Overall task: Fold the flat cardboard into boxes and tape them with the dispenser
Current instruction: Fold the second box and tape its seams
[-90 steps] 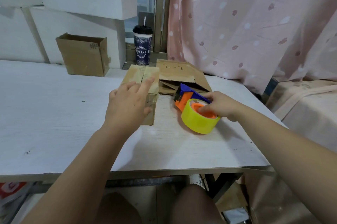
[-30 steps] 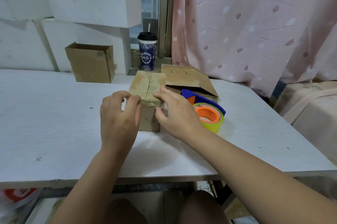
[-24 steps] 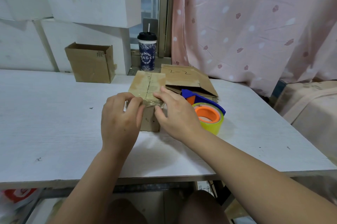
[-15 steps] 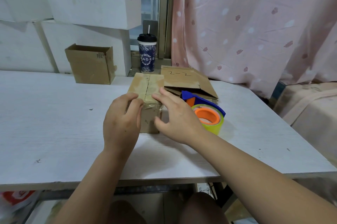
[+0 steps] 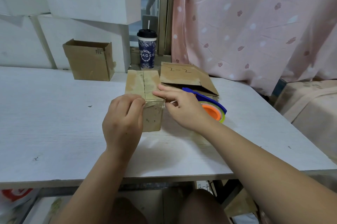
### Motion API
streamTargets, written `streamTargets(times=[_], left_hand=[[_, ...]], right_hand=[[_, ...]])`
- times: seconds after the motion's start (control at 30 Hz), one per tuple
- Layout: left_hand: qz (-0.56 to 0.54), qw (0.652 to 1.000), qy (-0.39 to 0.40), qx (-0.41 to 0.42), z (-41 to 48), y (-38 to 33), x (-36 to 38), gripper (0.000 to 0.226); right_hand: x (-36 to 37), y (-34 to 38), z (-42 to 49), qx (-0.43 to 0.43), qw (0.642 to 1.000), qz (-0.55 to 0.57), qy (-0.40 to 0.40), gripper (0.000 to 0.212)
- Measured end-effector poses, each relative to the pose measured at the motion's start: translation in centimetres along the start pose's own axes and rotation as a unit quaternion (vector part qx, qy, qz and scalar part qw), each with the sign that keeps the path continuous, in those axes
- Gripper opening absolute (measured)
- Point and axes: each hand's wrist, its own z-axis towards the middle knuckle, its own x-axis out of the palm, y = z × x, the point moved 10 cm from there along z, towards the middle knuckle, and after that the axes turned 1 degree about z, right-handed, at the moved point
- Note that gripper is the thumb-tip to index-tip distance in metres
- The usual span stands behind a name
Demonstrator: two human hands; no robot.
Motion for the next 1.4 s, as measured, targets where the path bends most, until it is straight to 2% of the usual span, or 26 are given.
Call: streamTargets(times=[0.27, 0.4, 0.6, 0.77, 0.87, 0.93, 1.03, 1.13, 1.2, 1.23, 1.33, 1.4], left_hand=[[-0.007, 1.0, 0.013, -0.005, 0.0, 0.1, 0.2, 0.016], [-0.013, 1.0, 0.011, -0.012, -0.1, 0.2, 0.2, 0.011], [-0.035, 0.999, 0.009, -0.03, -0.3, 0.7, 0.3, 0.009], [-0.041, 0.999, 0.014, -0.033, -0.4, 0.9, 0.3, 0.008], [-0.058, 0.998, 0.021, -0.034, -0.4, 1.2, 0.5, 0.009], [-0.089, 0.994, 0.045, -0.05, -0.5, 1.6, 0.9, 0.022], [-0.22, 0.962, 0.068, -0.144, -1.1, 3.7, 1.2, 0.042], [-0.341, 0.89, 0.057, -0.296, -2.6, 7.2, 2.0, 0.024], [-0.392, 0.85, 0.065, -0.346, -3.2, 8.5, 2.6, 0.034], [-0.403, 0.842, 0.077, -0.35, -3.1, 8.7, 2.8, 0.041], [-0.385, 0.852, 0.13, -0.328, -2.4, 8.6, 3.3, 0.053], [-0.391, 0.845, 0.159, -0.327, -2.0, 8.8, 3.9, 0.059]], right_hand=[[-0.5, 0.0, 0.5, -0.037, 0.999, -0.032, 0.012, 0.047], [-0.8, 0.5, 0.4, -0.067, 0.994, -0.082, -0.009, 0.044], [0.1, 0.6, 0.4, -0.062, 0.995, -0.071, -0.043, 0.043], [0.8, 1.3, -0.1, -0.102, 0.98, -0.165, -0.05, 0.046], [0.3, 1.1, -0.3, -0.097, 0.985, -0.137, -0.039, 0.052], [-0.1, 0.5, -0.3, -0.073, 0.993, -0.094, -0.026, 0.051], [-0.1, 0.0, -0.3, -0.048, 0.997, -0.054, 0.005, 0.048], [0.0, -0.2, -0.3, -0.035, 0.999, -0.024, 0.019, 0.048], [0.2, -0.2, -0.3, -0.03, 0.999, -0.005, 0.025, 0.048], [0.2, -0.3, -0.3, -0.028, 0.999, 0.002, 0.027, 0.048], [0.1, -0.3, -0.3, -0.026, 0.999, 0.014, 0.029, 0.046], [-0.1, -0.4, -0.3, -0.022, 0.999, 0.021, 0.028, 0.046]])
